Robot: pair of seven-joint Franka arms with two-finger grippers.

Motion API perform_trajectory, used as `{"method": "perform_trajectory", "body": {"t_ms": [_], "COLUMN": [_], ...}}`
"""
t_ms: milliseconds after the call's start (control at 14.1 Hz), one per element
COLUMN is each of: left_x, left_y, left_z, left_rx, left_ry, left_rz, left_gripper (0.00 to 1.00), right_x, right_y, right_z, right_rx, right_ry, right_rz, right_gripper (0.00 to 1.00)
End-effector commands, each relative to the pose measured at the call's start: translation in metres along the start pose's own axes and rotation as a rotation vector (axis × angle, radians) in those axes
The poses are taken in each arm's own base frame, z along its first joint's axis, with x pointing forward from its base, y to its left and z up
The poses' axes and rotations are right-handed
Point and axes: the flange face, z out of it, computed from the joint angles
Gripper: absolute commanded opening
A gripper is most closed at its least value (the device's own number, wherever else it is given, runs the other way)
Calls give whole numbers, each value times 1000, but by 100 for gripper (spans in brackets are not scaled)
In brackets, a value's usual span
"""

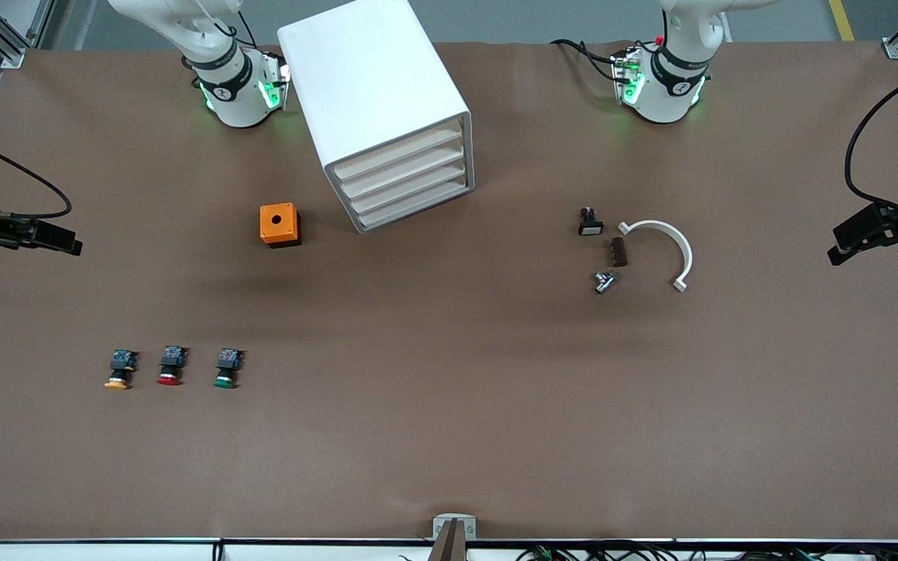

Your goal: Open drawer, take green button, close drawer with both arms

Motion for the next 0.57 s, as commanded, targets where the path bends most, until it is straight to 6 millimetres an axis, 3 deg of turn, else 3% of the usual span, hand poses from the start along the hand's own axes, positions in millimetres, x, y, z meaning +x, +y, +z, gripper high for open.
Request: {"method": "perform_trajectory", "body": {"t_ms": [0, 213, 496], "left_x": [-9, -13, -20], "left_y": [2, 11, 7], "left_z": [8, 15, 18], "left_rx": [12, 13, 18], "left_ry": [-32, -31, -40], "left_rz": [7, 20, 13], "left_gripper": [99, 99, 99], "right_x": [-2, -1, 0], "right_y": [1, 4, 6], "right_z": [-8, -8, -9], "right_rx": [-17, -4, -4], "right_ry": [2, 5, 10], "right_rz": [-10, 0, 17], "right_gripper": [100, 100, 100]}}
